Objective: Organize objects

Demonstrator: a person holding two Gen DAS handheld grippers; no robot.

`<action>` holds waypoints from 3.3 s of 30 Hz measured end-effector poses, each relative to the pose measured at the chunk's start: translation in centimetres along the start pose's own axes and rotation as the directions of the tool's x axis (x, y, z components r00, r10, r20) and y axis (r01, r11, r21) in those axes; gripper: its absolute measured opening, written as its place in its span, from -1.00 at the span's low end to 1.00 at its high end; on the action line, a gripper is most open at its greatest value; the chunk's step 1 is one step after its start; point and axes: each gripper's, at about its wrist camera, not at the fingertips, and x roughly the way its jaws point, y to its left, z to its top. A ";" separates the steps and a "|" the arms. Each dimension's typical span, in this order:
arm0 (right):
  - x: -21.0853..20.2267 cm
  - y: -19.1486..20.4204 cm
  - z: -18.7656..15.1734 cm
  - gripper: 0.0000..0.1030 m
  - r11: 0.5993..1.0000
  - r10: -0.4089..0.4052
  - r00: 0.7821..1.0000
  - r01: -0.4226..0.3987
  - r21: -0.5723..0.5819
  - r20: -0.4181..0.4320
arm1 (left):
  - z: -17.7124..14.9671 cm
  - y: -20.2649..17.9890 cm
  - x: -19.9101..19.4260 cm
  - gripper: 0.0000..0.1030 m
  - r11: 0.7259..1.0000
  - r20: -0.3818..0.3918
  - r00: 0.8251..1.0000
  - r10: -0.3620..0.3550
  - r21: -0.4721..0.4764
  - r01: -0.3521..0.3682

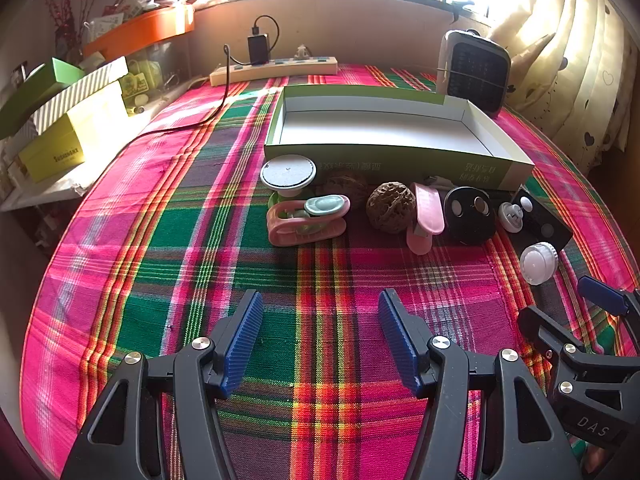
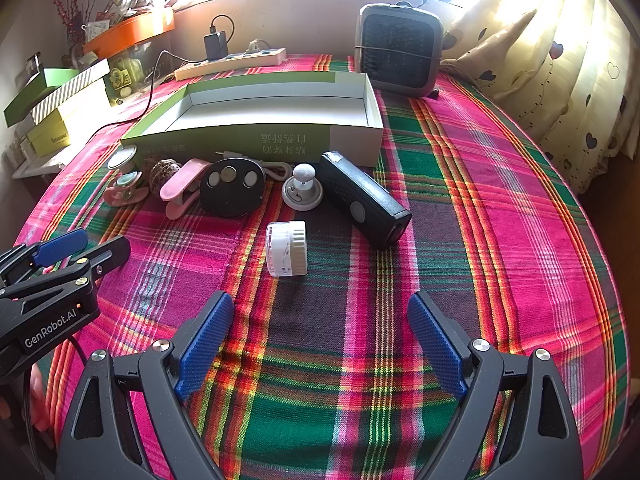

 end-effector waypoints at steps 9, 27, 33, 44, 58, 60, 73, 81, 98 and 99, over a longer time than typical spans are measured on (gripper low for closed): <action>0.0 0.0 0.0 0.73 1.000 0.000 1.000 0.000 0.000 0.000 | 0.0 0.0 0.0 0.16 1.000 -0.001 1.000 0.000 0.000 0.000; 0.3 -0.3 0.6 0.72 1.000 0.009 1.000 -0.009 -0.002 -0.009 | 0.8 1.4 0.5 0.15 0.998 -0.009 0.998 -0.066 0.014 0.067; 0.5 -0.7 1.4 0.58 1.000 0.027 1.000 -0.027 0.007 -0.015 | 1.6 3.1 0.7 0.15 0.997 -0.001 0.997 -0.078 -0.013 0.078; 0.9 -0.1 2.0 0.36 0.999 0.035 0.999 -0.035 -0.019 -0.016 | 2.9 3.6 1.6 0.15 0.992 0.013 0.992 -0.128 0.014 0.128; 1.0 0.2 2.5 0.03 0.999 0.034 0.999 -0.034 -0.034 -0.013 | 4.4 3.4 2.6 0.15 0.983 0.023 0.984 -0.177 0.049 0.175; 1.0 0.2 2.5 -0.06 0.999 0.035 0.999 -0.036 -0.036 -0.012 | 4.4 3.2 2.6 0.15 0.981 0.015 0.983 -0.185 0.054 0.184; 0.9 0.4 2.5 -0.33 0.998 0.042 0.999 -0.042 -0.037 -0.004 | 3.6 2.1 1.7 0.14 0.964 -0.007 0.966 -0.260 0.057 0.260; 0.8 0.2 2.4 -0.41 0.998 0.050 0.999 -0.050 -0.041 0.000 | 4.0 1.9 1.8 0.10 0.958 -0.011 0.962 -0.274 0.084 0.274; 0.8 0.1 2.5 -0.41 0.998 0.053 0.999 -0.052 -0.041 0.000 | 4.2 1.2 2.2 -0.32 0.938 -0.016 0.954 -0.300 0.176 0.298; 0.8 0.1 2.5 -0.41 0.998 0.053 0.999 -0.053 -0.041 0.000 | 4.2 1.2 2.2 -0.34 0.937 -0.016 0.953 -0.303 0.176 0.301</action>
